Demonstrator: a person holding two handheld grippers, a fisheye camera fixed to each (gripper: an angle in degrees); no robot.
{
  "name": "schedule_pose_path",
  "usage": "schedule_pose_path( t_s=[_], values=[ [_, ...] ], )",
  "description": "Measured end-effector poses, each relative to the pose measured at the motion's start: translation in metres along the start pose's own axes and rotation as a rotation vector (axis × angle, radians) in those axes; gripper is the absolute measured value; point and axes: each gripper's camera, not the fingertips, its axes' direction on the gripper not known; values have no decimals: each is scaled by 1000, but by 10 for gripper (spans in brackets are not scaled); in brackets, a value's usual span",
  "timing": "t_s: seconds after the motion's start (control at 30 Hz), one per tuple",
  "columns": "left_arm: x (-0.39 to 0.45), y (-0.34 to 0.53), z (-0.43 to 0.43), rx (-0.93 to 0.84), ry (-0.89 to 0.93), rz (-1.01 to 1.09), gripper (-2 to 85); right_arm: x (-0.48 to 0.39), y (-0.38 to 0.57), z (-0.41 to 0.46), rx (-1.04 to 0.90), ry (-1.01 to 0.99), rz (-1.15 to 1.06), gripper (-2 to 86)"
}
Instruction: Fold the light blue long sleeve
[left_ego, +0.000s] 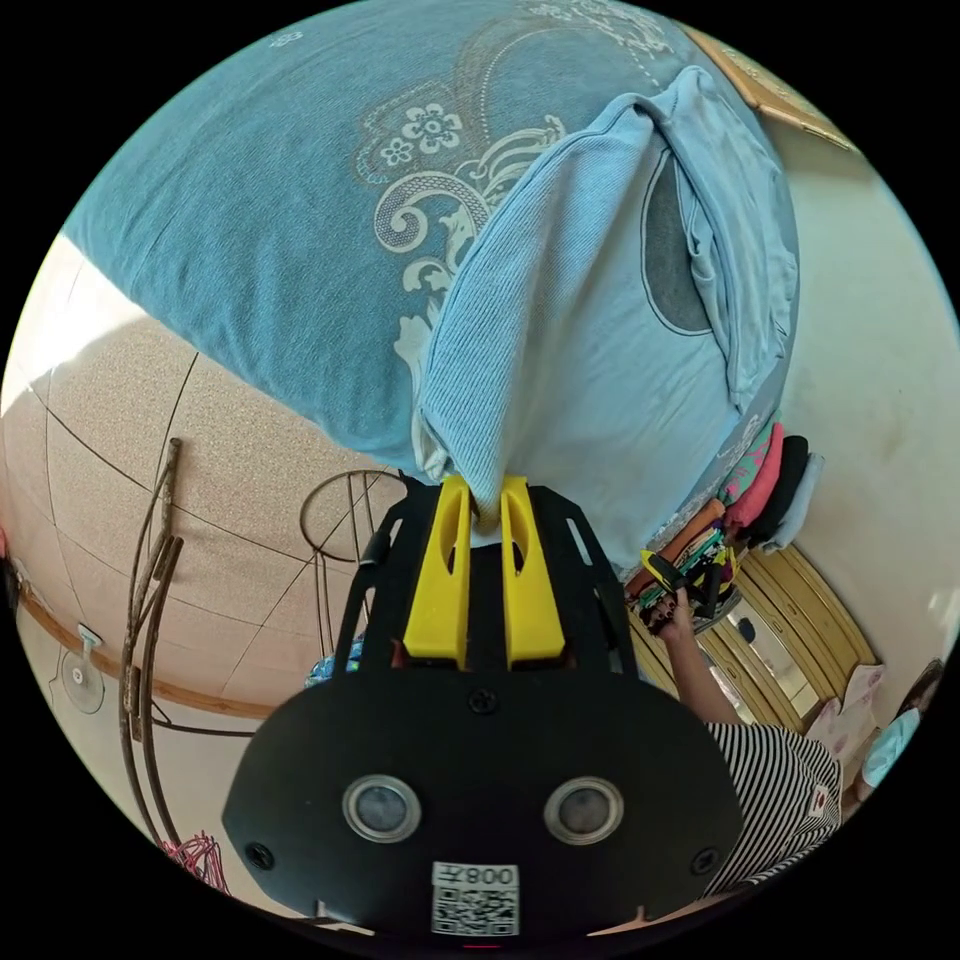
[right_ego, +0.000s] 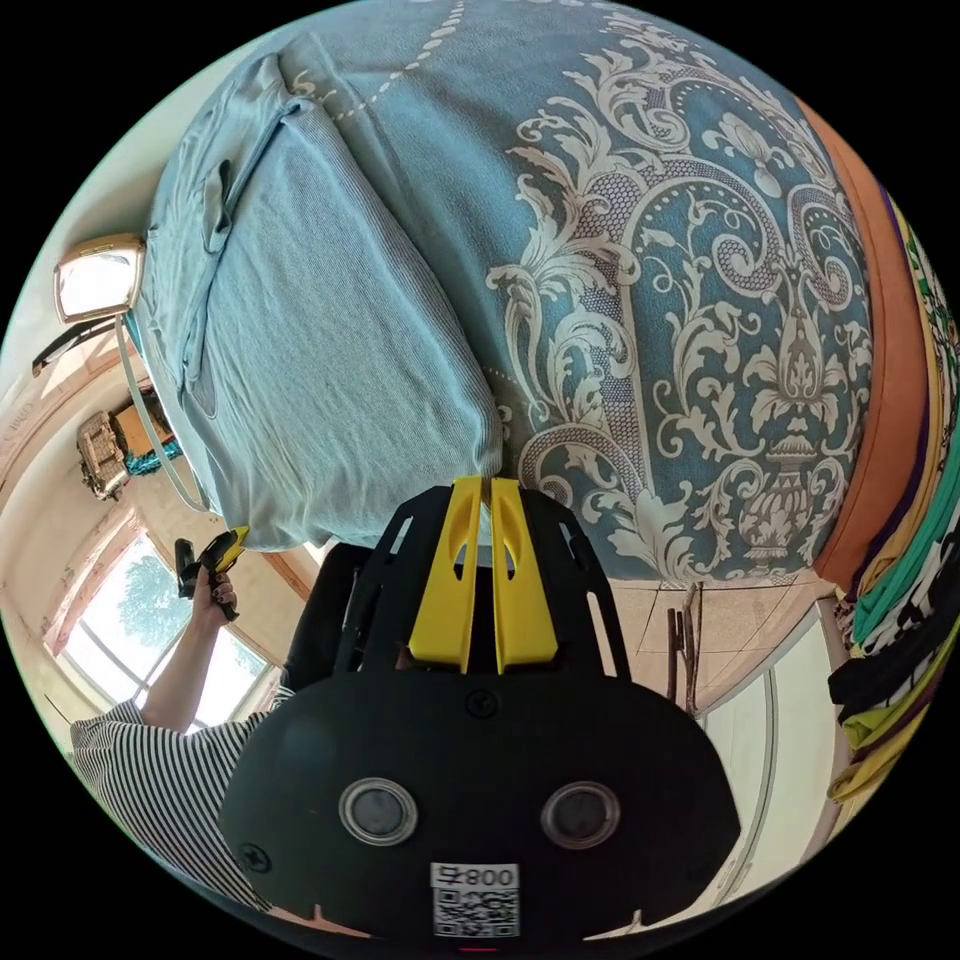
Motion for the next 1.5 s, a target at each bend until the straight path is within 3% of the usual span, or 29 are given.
schedule_pose_path(
  t_s=[0.37, 0.83, 1.5],
  values=[
    [23, -37, -25, 37, 95, 4, 42, 18, -18, -68, 56, -203, -40, 12],
    [78, -144, -64, 113, 256, 29, 46, -29, -86, -165, 166, -310, -146, 12],
    [290, -481, -146, 264, 328, 249, 52, -248, -319, -350, 333, -275, -396, 14]
  ],
)
